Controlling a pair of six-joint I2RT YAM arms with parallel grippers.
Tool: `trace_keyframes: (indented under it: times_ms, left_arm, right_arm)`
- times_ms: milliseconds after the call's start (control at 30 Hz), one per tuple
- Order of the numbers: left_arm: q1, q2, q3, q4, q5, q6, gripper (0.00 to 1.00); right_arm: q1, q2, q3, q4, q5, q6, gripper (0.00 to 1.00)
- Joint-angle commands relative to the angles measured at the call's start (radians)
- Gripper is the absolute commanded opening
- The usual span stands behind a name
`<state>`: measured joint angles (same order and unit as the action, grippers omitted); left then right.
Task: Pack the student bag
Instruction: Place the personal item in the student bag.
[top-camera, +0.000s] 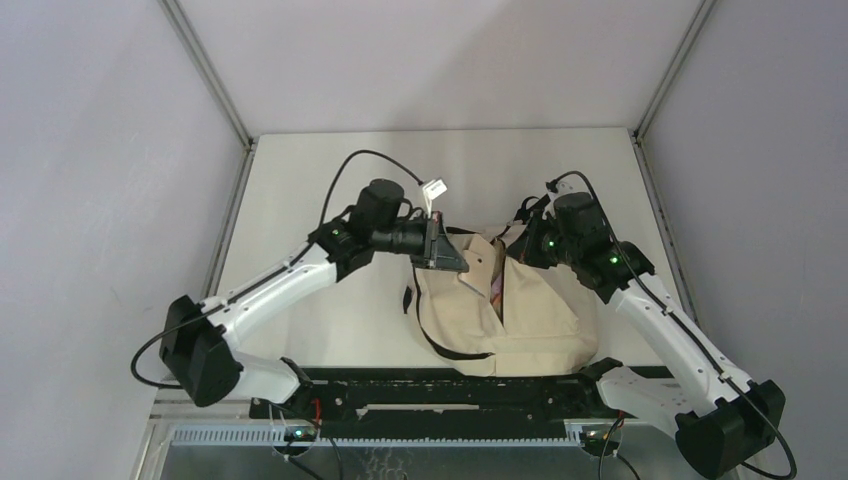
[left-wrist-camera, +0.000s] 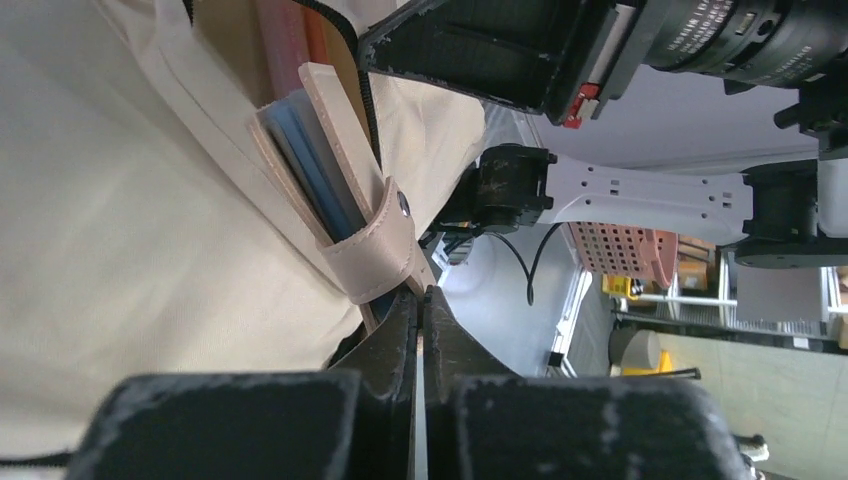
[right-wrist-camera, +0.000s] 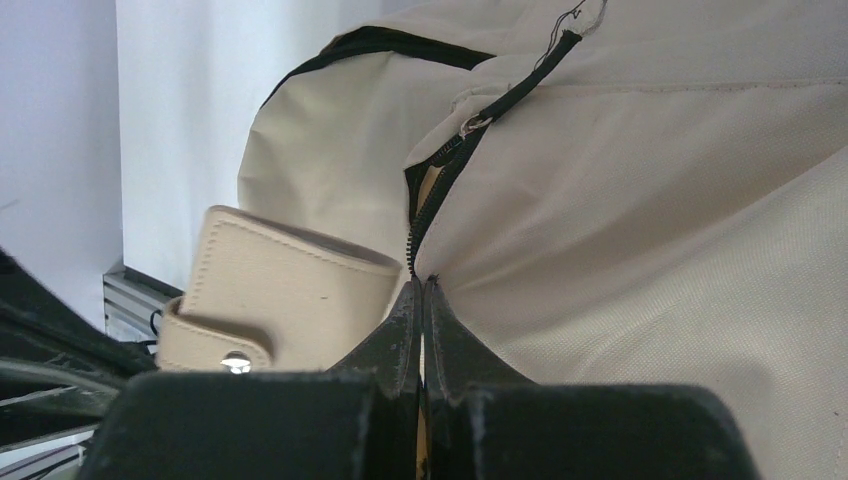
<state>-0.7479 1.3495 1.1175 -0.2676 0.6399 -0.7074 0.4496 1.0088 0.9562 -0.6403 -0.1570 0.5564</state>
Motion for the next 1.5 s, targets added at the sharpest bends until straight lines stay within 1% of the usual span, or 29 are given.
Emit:
trace_keyframes:
  times_ms: [0,200,333,433,700,933,1067,1167,1200,1267,1367,1400,1467]
  left_arm:
    - [-0.013,0.066,0.069,0.093,0.082,0.0,0.0]
    - [-0.028,0.147,0.04,0.148,0.089,-0.02,0.0]
    - [-0.034,0.197,0.048,0.17,0.111,-0.019,0.0]
    - [-0.048,0.248,0.076,0.183,0.122,-0.018,0.0]
    - [-0.082,0.427,0.209,0.184,0.125,-0.018,0.0]
    - [-0.107,0.501,0.297,0.189,0.096,-0.02,0.0]
    - [-0.124,0.522,0.304,0.175,0.06,-0.016,0.0]
    - [-0.142,0.54,0.329,0.104,0.053,0.031,0.0]
    - [-0.144,0.547,0.345,0.068,0.066,0.058,0.04]
    - [-0.145,0.543,0.362,0.007,0.078,0.095,0.24]
    - [-0.144,0.496,0.355,-0.042,0.055,0.142,0.46]
    - [-0.144,0.479,0.352,-0.064,0.047,0.158,0.51]
    - [-0.143,0.445,0.35,-0.104,0.03,0.186,0.58]
  right_arm:
    - [0.016,-0.039,0.022,0.072,-0.011,0.024,0.0]
    - [0.015,-0.05,0.022,0.065,-0.005,0.028,0.0]
    - [0.015,-0.049,0.021,0.069,-0.015,0.027,0.0]
    - [0.015,-0.044,0.023,0.071,-0.025,0.027,0.0]
    - [0.023,-0.053,0.023,0.076,-0.03,0.039,0.0]
    - [0.024,-0.06,0.023,0.07,-0.024,0.039,0.0]
    - [0.024,-0.061,0.024,0.07,-0.023,0.044,0.0]
    - [0.025,-0.062,0.023,0.071,-0.019,0.047,0.0]
    - [0.026,-0.066,0.023,0.072,-0.015,0.048,0.0]
    - [0.027,-0.072,0.023,0.073,-0.01,0.048,0.0]
    - [0.026,-0.071,0.023,0.07,-0.009,0.047,0.0]
    - [0.026,-0.07,0.022,0.069,-0.009,0.047,0.0]
    - [0.026,-0.069,0.023,0.066,-0.007,0.048,0.0]
